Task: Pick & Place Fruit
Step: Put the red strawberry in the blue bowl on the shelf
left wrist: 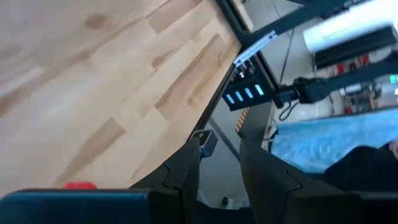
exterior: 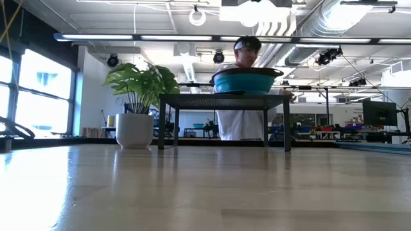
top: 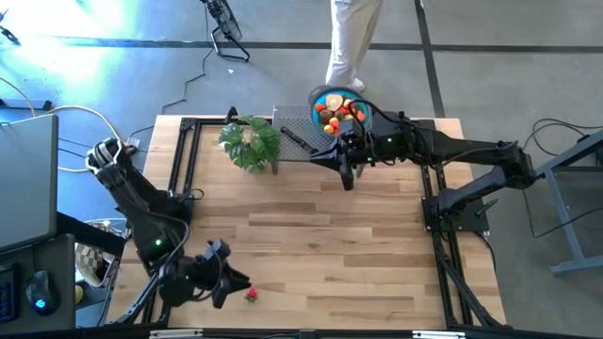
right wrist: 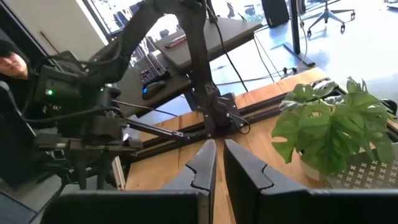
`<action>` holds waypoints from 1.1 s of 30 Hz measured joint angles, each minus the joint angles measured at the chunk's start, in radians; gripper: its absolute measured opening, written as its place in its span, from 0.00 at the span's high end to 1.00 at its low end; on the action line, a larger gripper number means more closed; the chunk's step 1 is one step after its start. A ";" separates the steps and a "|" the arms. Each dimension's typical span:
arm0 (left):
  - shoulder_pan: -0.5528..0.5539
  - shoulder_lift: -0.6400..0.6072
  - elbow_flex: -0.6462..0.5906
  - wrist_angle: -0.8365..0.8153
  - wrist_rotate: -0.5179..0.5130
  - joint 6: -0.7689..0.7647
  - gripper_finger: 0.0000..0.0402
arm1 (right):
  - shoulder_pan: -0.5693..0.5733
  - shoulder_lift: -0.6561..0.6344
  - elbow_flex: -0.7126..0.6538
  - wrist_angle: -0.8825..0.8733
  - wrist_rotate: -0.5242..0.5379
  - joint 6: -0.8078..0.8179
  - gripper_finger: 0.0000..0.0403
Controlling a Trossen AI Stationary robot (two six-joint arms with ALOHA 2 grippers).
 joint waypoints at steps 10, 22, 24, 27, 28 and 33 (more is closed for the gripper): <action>-0.010 0.110 0.000 0.004 -0.022 -0.251 0.72 | -0.016 -0.001 0.000 -0.063 -0.001 -0.043 0.94; -0.010 0.249 0.005 -0.022 0.097 -0.603 0.72 | -0.037 -0.001 0.000 -0.103 -0.002 -0.072 0.94; -0.010 0.284 0.045 -0.048 0.104 -0.626 0.74 | -0.041 -0.001 0.000 -0.102 -0.002 -0.083 0.94; -0.010 0.324 0.154 -0.161 0.129 -0.652 0.79 | -0.042 -0.001 0.000 -0.103 -0.002 -0.097 0.94; -0.010 0.342 0.196 -0.211 0.151 -0.668 0.81 | -0.042 -0.001 0.000 -0.102 -0.002 -0.097 0.94; -0.010 0.428 0.349 -0.483 0.276 -0.772 0.92 | -0.042 -0.001 0.000 -0.101 -0.002 -0.100 0.94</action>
